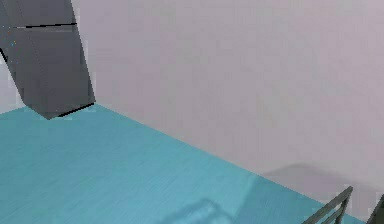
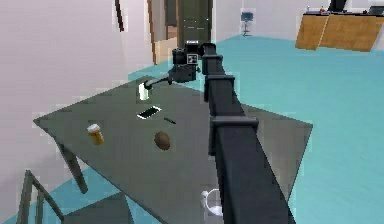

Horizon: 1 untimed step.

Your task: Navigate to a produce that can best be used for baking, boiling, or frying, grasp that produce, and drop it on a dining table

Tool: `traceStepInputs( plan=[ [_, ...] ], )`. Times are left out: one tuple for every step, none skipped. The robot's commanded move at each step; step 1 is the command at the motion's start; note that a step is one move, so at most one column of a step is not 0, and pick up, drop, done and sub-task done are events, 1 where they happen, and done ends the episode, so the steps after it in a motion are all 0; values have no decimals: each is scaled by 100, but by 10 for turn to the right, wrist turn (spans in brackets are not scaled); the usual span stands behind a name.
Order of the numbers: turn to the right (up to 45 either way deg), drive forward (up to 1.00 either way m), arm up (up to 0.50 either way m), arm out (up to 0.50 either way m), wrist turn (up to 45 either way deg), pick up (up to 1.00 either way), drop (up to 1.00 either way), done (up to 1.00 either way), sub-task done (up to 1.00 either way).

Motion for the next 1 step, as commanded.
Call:
traceStepInputs(
  plan=[
    [0, 0, 0, -8, 0, 0, 0, 0, 0]
  ],
)
